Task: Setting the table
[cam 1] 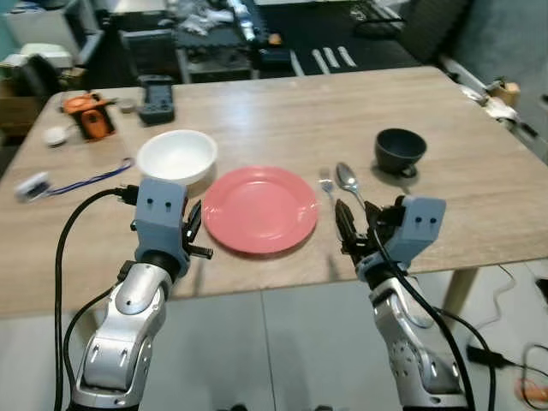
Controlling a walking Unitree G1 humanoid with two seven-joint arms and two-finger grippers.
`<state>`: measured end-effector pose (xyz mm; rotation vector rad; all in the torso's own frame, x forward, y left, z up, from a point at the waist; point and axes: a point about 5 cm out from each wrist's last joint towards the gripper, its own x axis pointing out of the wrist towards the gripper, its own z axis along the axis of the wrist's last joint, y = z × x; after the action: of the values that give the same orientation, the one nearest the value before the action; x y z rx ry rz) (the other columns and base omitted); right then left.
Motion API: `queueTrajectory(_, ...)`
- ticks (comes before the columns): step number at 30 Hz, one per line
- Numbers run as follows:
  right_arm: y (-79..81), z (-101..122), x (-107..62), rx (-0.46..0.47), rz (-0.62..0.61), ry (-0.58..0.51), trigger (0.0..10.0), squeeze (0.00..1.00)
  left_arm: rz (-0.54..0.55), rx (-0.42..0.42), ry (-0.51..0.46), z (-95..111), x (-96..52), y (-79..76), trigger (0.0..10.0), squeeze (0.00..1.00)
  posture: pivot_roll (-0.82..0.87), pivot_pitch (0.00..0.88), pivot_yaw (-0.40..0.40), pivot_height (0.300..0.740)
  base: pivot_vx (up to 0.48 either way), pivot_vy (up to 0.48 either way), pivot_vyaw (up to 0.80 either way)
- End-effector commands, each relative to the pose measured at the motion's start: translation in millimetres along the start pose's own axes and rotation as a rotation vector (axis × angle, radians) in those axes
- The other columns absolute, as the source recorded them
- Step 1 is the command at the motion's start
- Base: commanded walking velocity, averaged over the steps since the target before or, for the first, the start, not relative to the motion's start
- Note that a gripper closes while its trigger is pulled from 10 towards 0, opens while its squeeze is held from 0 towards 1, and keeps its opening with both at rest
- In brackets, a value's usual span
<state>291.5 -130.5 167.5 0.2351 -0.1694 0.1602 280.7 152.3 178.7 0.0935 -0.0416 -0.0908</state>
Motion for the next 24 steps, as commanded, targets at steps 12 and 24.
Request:
queueTrajectory(12,-3.1,-3.5,-3.1,-0.003,-0.013,0.01,10.0,0.0,-0.014,-0.006,0.006,-0.9,0.2,-3.2,10.0,0.0,0.0,0.059,0.074,0.74,-0.42,0.0,0.0)
queueTrajectory(24,-3.0,-3.4,-3.0,-0.003,-0.015,0.008,10.0,0.0,-0.015,-0.009,0.002,-0.2,1.1,-3.7,10.0,0.0,0.0,0.06,0.075,0.74,-0.286,0.0,0.0)
